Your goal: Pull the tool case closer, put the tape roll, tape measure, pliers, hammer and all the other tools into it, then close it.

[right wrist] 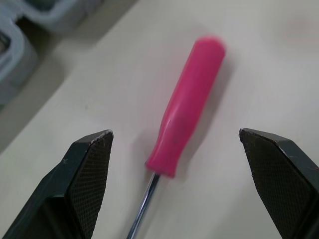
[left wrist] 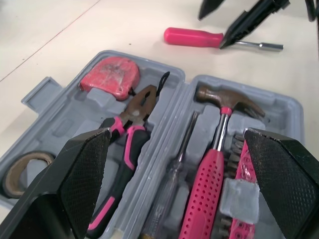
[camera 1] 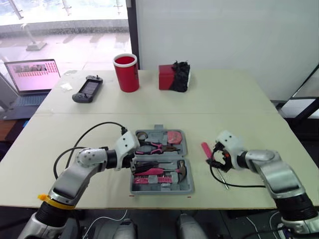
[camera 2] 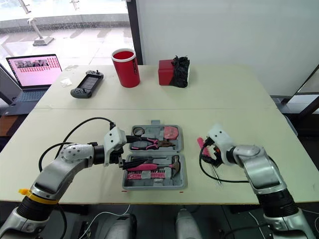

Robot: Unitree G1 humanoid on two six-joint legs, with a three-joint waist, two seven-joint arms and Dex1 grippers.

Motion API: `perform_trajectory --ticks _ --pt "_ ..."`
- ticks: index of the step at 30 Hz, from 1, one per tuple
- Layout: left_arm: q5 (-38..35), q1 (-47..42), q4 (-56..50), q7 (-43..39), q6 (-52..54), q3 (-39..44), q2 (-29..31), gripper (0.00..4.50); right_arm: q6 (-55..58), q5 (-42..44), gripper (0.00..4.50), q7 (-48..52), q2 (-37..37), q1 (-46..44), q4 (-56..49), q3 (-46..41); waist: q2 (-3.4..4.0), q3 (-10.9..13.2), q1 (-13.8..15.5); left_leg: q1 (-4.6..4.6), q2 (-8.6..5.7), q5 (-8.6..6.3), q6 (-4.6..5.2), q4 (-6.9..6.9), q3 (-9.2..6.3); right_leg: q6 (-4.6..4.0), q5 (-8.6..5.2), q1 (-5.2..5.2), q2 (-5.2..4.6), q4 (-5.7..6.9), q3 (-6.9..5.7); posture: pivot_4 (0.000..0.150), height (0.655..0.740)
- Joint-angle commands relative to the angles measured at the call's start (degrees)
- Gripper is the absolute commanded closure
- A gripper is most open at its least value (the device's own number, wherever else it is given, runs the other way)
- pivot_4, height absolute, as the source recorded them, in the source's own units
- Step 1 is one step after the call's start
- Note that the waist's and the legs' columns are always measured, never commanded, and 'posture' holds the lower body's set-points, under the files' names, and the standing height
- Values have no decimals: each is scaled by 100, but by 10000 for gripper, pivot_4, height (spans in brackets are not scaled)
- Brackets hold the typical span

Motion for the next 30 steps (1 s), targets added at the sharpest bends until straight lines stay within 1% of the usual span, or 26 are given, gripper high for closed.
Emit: perform_trajectory --ticks 1,7,8,10,12,16,17,20,23,26,28,29,30 --pt "27 40 -74 -68 -154 72 99 0 98 199 2358 -237 151 77 -42 -213 0 0 9 0 0 0 0 0 0 0 0 0 0 2 0 1500 7400" --pt "87 77 -53 -77 -208 106 168 0 170 424 2358 -573 420 182 54 -331 0 0 15 -3 0 0 0 -3 0 1 -2 0 0 -2 0 1500 7400" --pt "98 74 -56 -74 -206 108 166 0 195 419 4708 -674 453 203 85 -377 0 0 14 -2 0 0 0 -2 0 1 -2 0 0 -1 0 1500 7400" --pt "100 75 -63 -69 -196 117 156 0 242 430 10740 -808 483 294 63 -443 0 0 12 -2 0 0 0 -2 0 0 -2 0 0 0 0 1500 7400" --pt "98 88 -56 -72 -199 123 155 0 303 541 20016 -852 521 384 -35 -486 0 0 14 -2 0 0 0 -3 0 0 -2 0 0 0 0 1500 7400" --pt "174 202 158 -156 -362 190 299 0 477 688 39970 -950 544 409 -204 -516 -1 0 11 -2 0 0 0 -4 0 1 -3 0 0 -1 0 1500 7400" --pt "137 228 205 -169 -390 262 330 0 491 728 40969 -924 505 374 -270 -507 0 0 -4 -1 0 0 0 -4 0 0 -3 -1 0 0 0 1500 7400" --pt "83 261 285 -228 -470 359 442 0 443 834 40954 -847 382 216 -392 -517 1 0 8 0 1 0 0 -6 0 -2 -3 -4 1 1 0 1500 7400" --pt "29 324 316 -348 -549 472 565 0 732 969 40954 -464 -138 -305 -513 -266 7 4 0 -8 0 0 0 -4 1 -2 -3 -7 -1 -1 1 1500 7400" --pt "-32 427 336 -442 -608 634 692 0 362 806 40954 147 -889 -970 -829 551 18 11 -5 -11 0 0 0 -4 4 -3 -1 -19 -1 1 4 1500 7400" --pt "-99 576 326 -534 -642 763 776 0 115 653 40954 831 -1420 -1490 -1011 1404 15 9 0 -15 3 0 0 -17 4 -3 -2 -34 1 5 3 1500 7400" --pt "-129 640 326 -583 -657 807 815 0 17 672 40954 1117 -1565 -1673 -1065 1661 8 6 4 -15 4 0 0 -24 2 -2 -3 -34 2 5 0 1500 7400" --pt "-170 811 361 -728 -697 888 944 0 248 808 40954 1504 -1630 -2085 -1080 1989 12 9 -15 -14 7 0 0 -24 1 0 -3 -36 5 4 -1 1500 7400"
